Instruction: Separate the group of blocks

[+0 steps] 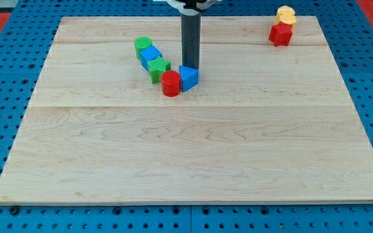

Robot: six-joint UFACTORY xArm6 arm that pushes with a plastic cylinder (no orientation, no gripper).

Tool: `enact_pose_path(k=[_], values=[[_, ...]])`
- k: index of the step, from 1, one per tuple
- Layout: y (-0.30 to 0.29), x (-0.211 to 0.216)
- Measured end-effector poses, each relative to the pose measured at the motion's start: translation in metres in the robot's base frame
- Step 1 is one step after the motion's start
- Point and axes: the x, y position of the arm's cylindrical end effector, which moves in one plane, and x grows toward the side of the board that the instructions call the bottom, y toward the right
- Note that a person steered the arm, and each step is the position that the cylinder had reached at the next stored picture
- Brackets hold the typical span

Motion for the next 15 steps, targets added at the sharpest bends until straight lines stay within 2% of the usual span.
enact_pose_path(k=[2, 3, 4, 7, 8, 9, 11, 13, 15], values=[[0.000, 0.003], [0.008, -0.010], [0.037, -0.019], [0.228, -0.022], [0.280, -0.034], [0.321, -0.065], [0.331, -0.156], [0.318, -0.160], [0.270, -0.159]])
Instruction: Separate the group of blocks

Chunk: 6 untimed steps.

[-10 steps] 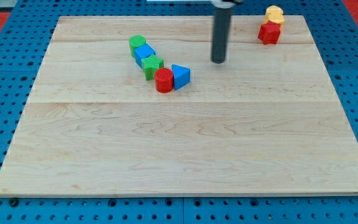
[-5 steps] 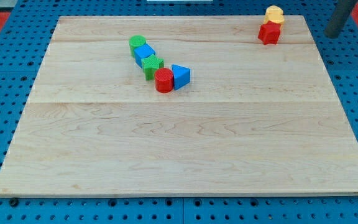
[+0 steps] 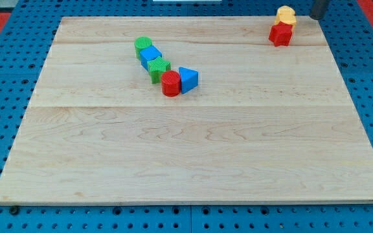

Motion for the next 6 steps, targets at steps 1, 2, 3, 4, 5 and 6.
enact_pose_path(k=[1, 2, 3, 4, 5, 6], values=[[-0.031, -0.001], [-0.057, 0.000], [-0.078, 0.000], [-0.082, 0.000], [-0.081, 0.017], [-0.065, 0.058]])
